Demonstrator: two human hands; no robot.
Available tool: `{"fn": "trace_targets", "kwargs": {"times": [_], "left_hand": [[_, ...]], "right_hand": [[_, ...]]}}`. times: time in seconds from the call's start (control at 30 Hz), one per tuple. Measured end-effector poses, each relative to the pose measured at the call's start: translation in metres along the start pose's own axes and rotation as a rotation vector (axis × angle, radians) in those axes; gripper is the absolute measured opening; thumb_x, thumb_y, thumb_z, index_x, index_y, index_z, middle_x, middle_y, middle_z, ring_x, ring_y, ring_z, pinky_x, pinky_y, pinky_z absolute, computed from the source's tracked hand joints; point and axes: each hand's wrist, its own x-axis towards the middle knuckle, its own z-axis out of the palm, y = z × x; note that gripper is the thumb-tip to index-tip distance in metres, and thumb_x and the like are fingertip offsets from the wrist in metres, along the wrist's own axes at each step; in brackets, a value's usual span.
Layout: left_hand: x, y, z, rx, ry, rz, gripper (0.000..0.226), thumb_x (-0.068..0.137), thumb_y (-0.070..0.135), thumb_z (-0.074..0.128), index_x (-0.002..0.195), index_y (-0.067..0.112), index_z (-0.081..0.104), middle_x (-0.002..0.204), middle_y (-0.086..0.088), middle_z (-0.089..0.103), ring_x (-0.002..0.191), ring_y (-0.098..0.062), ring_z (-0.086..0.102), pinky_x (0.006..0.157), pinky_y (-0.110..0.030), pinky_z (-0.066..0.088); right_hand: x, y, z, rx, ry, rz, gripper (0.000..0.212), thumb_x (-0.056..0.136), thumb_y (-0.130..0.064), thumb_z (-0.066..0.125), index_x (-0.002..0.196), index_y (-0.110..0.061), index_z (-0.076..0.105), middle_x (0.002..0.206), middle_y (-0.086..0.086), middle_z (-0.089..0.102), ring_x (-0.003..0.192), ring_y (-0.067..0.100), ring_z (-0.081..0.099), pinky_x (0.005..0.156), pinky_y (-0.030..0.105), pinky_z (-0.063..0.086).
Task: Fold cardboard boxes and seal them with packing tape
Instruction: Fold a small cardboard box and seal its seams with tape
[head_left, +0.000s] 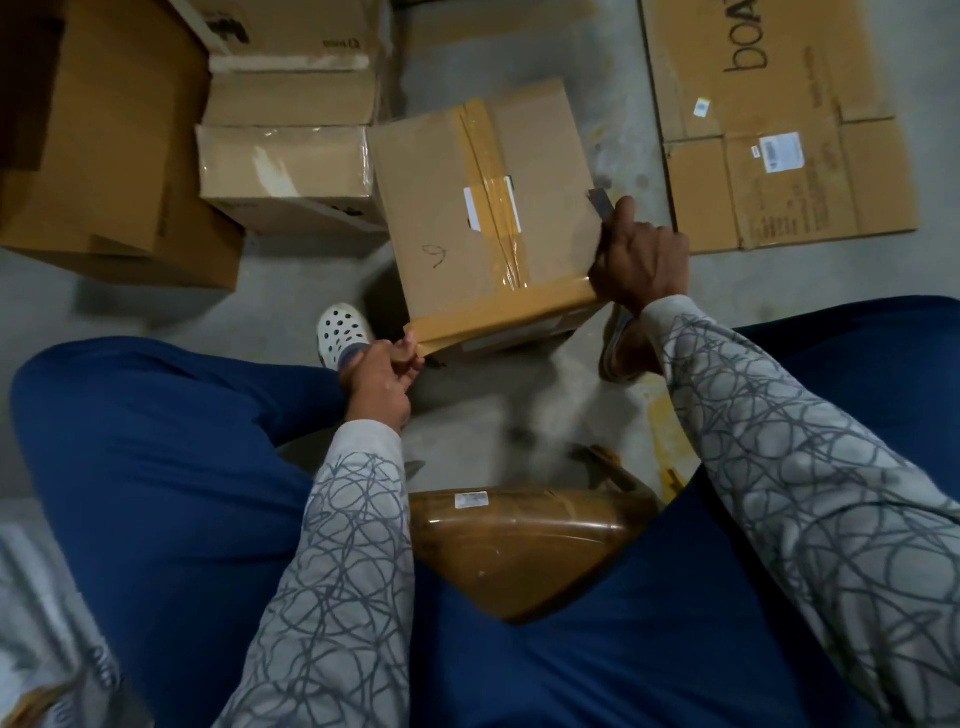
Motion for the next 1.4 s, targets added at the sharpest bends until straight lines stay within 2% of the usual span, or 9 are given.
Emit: {"fn": "trace_targets", "kwargs": {"times": [0.1,0.17,0.23,0.3,0.43,0.63,0.87,1.17,1.4], "left_hand": [[-0.004,-0.002,0.004,0.182,0.173,0.094,0.02,0.083,0.001,0.073,0.096,0.006,0.059,0.097,-0.012,0.07,0.091,-0.024,0.069,0.08,-0.038,0.059],[-0.022,-0.02,0.007,0.547,0.407,0.719,0.012,0.084,0.007,0.066,0.089,0.013,0.056,0.111,-0.014,0.066,0.113,-0.03,0.059,0.097,-0.045,0.05],[-0.031,-0.044,0.01,0.875,0.201,1.381,0.021,0.089,0.011,0.056,0.109,0.012,0.061,0.127,-0.013,0.06,0.13,-0.027,0.048,0.11,-0.047,0.038],[-0.017,-0.049,0.014,1.252,-0.138,1.579,0.044,0.101,0.02,0.046,0.144,0.009,0.048,0.158,-0.014,0.038,0.152,-0.028,0.024,0.125,-0.046,0.018],[0.029,-0.021,0.003,1.702,-0.311,1.605,0.069,0.108,0.038,0.038,0.162,0.006,0.009,0.17,-0.015,0.0,0.157,-0.028,-0.006,0.127,-0.041,-0.004],[0.034,-0.023,0.005,1.801,-0.244,1.709,0.066,0.109,0.039,0.02,0.16,-0.001,0.008,0.168,-0.021,0.003,0.156,-0.036,-0.002,0.127,-0.049,0.001],[0.008,-0.057,0.052,1.864,-0.228,1.848,0.066,0.109,0.03,0.026,0.16,0.0,-0.004,0.169,-0.018,-0.007,0.157,-0.029,-0.007,0.127,-0.045,0.004],[-0.007,-0.054,0.116,1.947,-0.55,1.986,0.07,0.108,0.045,0.017,0.16,-0.001,0.004,0.169,-0.019,0.002,0.157,-0.032,0.0,0.128,-0.045,0.006],[-0.007,-0.087,0.147,1.876,-0.484,1.924,0.066,0.108,0.033,0.005,0.154,-0.014,0.005,0.161,-0.037,0.009,0.152,-0.051,0.009,0.124,-0.057,0.013]], "right_hand": [[-0.001,-0.004,0.003,0.017,0.026,0.012,0.036,0.099,-0.022,0.039,0.128,-0.001,0.044,0.088,0.021,0.07,0.071,0.041,0.065,0.063,0.038,0.033],[-0.002,-0.005,0.007,0.027,0.038,0.015,0.038,0.099,-0.023,0.038,0.13,-0.001,0.044,0.086,0.022,0.07,0.07,0.042,0.065,0.062,0.038,0.034],[-0.002,-0.004,0.01,0.029,0.042,0.013,0.037,0.099,-0.024,0.037,0.127,-0.002,0.044,0.085,0.021,0.07,0.07,0.041,0.065,0.062,0.038,0.035],[-0.001,-0.004,0.012,0.029,0.044,0.015,0.033,0.099,-0.025,0.035,0.123,-0.004,0.044,0.085,0.02,0.07,0.07,0.041,0.065,0.062,0.038,0.036],[0.001,-0.002,0.016,0.012,0.047,0.007,0.036,0.1,-0.026,0.035,0.127,-0.003,0.043,0.088,0.022,0.07,0.073,0.041,0.066,0.063,0.038,0.035],[0.001,-0.002,0.018,-0.007,0.046,0.028,0.039,0.098,-0.023,0.036,0.13,-0.001,0.043,0.086,0.023,0.069,0.071,0.04,0.065,0.063,0.038,0.035],[-0.004,-0.005,0.01,0.001,0.023,0.066,0.036,0.097,-0.021,0.037,0.128,-0.003,0.043,0.082,0.018,0.069,0.058,0.028,0.045,0.058,0.035,0.03],[-0.003,-0.007,0.011,0.005,0.014,0.053,0.043,0.1,-0.028,0.036,0.134,-0.003,0.04,0.094,0.02,0.071,0.079,0.04,0.068,0.063,0.038,0.032],[-0.002,-0.002,0.018,0.041,0.044,0.074,0.044,0.103,-0.034,0.035,0.134,-0.003,0.042,0.095,0.019,0.073,0.081,0.04,0.07,0.066,0.039,0.033]]}}
